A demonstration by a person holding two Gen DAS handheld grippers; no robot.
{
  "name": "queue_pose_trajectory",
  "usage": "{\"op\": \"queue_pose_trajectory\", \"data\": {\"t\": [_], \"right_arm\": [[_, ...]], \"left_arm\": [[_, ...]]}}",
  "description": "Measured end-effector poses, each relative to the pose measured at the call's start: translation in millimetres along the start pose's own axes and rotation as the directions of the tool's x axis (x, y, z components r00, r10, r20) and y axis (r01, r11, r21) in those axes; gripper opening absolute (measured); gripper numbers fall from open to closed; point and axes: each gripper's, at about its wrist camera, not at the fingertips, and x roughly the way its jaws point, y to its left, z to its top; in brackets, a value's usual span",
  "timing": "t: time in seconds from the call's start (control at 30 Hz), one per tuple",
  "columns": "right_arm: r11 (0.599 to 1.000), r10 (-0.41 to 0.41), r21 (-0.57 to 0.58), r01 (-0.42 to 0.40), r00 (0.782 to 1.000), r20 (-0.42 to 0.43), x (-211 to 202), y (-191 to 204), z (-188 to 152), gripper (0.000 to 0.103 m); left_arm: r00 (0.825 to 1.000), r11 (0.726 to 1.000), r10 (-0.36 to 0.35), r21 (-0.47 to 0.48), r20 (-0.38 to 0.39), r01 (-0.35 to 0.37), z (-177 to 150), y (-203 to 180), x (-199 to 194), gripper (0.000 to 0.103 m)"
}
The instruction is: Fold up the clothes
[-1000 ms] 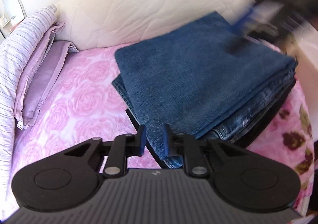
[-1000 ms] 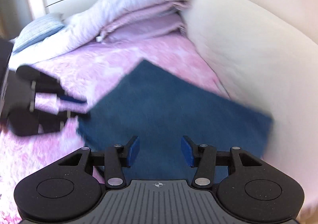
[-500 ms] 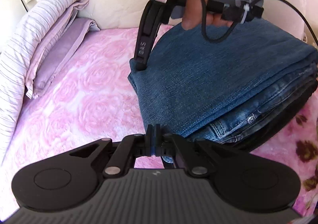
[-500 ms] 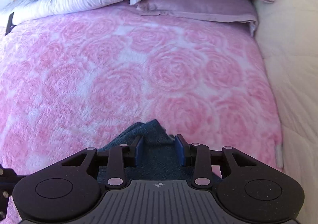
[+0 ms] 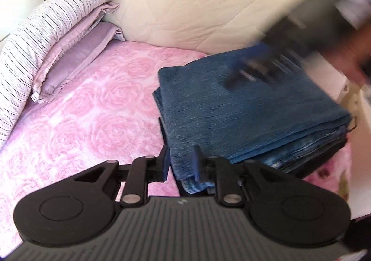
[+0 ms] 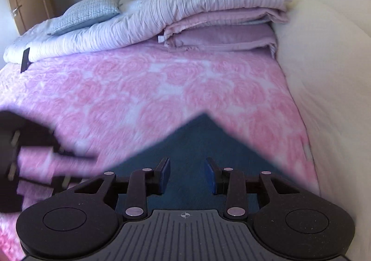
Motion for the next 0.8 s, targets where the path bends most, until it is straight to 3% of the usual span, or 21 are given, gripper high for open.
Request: {"op": "queue_pose_trajectory", "data": {"t": [0.13, 0.17, 0.4, 0.6, 0.63, 0.67, 0.73, 0.8], "right_arm": [[0.991, -0.038, 0.119, 0.053, 0.991, -0.126, -6, 7, -66, 0.036], [0.987, -0.047, 0.148, 0.065, 0.991, -0.123, -8, 6, -77, 0.036], [0.934, -0.179, 0.297, 0.198, 0.98, -0.091, -72, 19, -103, 0.037], [0.829, -0.302, 0.449, 0.333, 0.943, -0.141, -121, 35, -118, 0.041], [0.816, -0.309, 0.466, 0.343, 0.939, -0.15, -126, 36, -119, 0.045], [0.802, -0.317, 0.482, 0.353, 0.935, -0.159, -131, 38, -119, 0.064], [0.778, -0.341, 0.503, 0.376, 0.926, -0.163, -143, 41, -121, 0.093], [0.762, -0.362, 0.516, 0.392, 0.918, -0.162, -155, 44, -124, 0.094]], "left_arm": [[0.998, 0.995, -0.023, 0.095, -0.052, 0.028, -9, -13, 22, 0.015], [0.999, 0.994, -0.025, 0.107, -0.047, 0.03, -11, -14, 25, 0.015], [0.998, 0.995, -0.019, 0.094, -0.06, 0.025, -9, -13, -1, 0.018], [0.992, 1.0, -0.016, 0.016, -0.126, 0.018, 2, -28, -39, 0.029], [0.991, 1.0, -0.017, -0.004, -0.133, 0.017, 4, -29, -44, 0.033], [0.99, 1.0, -0.014, -0.019, -0.137, 0.011, 6, -32, -49, 0.036], [0.991, 0.999, -0.004, -0.043, -0.136, -0.002, 7, -39, -59, 0.052], [0.991, 0.998, 0.004, -0.061, -0.134, -0.012, 8, -47, -69, 0.063]]}}
